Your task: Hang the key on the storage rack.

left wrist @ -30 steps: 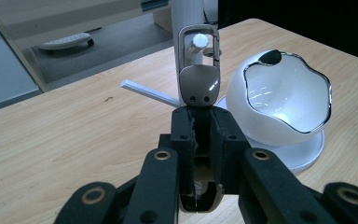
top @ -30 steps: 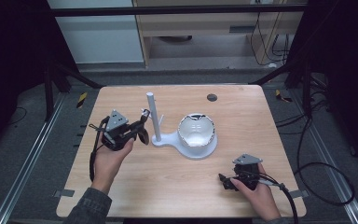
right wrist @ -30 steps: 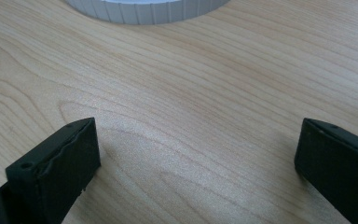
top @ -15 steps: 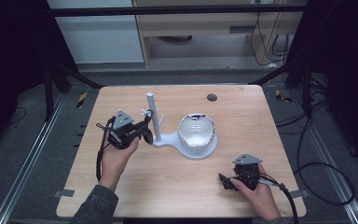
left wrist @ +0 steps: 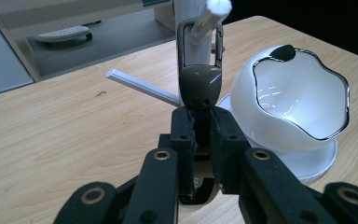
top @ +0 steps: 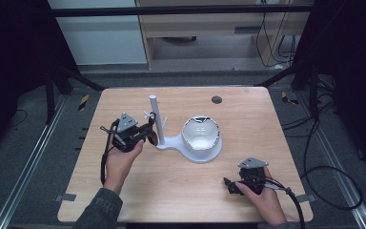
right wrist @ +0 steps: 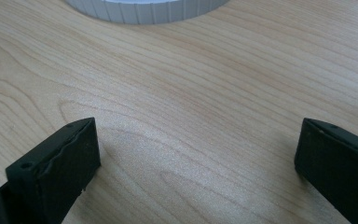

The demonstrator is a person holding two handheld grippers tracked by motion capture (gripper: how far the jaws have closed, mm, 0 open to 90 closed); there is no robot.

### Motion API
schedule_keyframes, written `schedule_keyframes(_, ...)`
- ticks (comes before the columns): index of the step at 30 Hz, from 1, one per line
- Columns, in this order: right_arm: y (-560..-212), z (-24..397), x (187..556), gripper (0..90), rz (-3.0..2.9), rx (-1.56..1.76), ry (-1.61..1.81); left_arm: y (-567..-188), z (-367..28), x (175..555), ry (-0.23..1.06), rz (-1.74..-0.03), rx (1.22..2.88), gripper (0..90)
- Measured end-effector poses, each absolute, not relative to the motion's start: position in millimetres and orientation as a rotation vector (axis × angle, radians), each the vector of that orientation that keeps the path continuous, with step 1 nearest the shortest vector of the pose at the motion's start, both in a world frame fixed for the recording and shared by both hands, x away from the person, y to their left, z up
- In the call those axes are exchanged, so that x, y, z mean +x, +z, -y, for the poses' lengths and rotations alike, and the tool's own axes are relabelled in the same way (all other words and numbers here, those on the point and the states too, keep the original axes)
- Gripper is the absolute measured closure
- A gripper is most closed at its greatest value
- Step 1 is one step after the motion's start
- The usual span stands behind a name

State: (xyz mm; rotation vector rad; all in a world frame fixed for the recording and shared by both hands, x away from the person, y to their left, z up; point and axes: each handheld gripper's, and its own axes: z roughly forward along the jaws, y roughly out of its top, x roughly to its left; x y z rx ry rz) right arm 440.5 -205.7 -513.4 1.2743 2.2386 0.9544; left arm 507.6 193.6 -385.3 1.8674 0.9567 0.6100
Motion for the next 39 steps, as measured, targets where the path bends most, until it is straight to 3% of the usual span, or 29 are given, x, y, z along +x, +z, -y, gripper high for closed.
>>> schedule_keyframes(39,-513,206,440,0.5,-2.244,1.267,0.953,-376,-225,474,0.650,-0.931,1.896,70.3)
